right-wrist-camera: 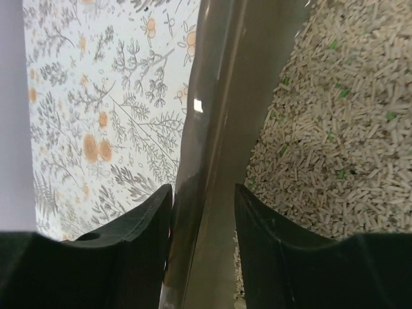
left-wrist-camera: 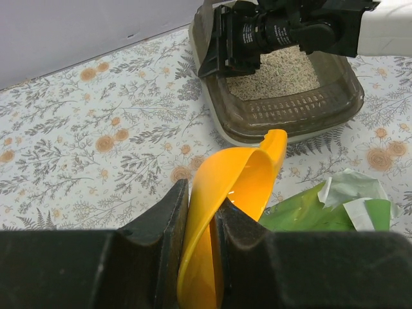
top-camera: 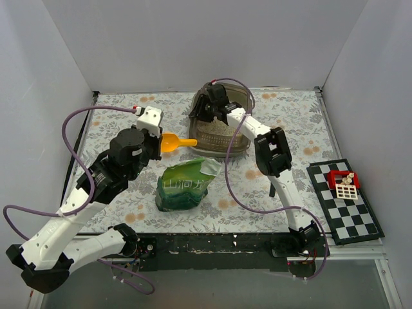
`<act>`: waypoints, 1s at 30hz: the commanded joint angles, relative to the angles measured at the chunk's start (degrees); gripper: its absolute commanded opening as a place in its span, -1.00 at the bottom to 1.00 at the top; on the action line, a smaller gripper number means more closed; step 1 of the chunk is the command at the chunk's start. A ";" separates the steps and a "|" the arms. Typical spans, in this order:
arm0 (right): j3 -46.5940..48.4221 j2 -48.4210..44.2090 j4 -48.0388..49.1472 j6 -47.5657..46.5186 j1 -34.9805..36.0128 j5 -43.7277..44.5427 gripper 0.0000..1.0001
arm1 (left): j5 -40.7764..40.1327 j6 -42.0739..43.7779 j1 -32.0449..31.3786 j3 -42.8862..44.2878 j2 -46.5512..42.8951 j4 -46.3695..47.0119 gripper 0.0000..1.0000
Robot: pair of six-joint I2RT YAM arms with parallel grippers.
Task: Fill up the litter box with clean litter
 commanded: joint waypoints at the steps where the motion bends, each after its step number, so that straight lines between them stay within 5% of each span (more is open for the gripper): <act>1: -1.73 -3.74 -0.68 -5.09 0.36 0.32 0.03 | 0.56 0.20 0.25 0.70 0.00 2.15 -1.00; 18: -27.73 -39.41 1.44 -15.98 -0.79 -0.03 0.18 | 0.47 -0.94 0.25 7.81 -0.18 -0.49 -1.00; 30: -50.94 -77.20 -1.72 -31.54 -0.79 -13.47 0.30 | 19.70 -14.11 0.34 19.94 6.23 -3.30 -1.00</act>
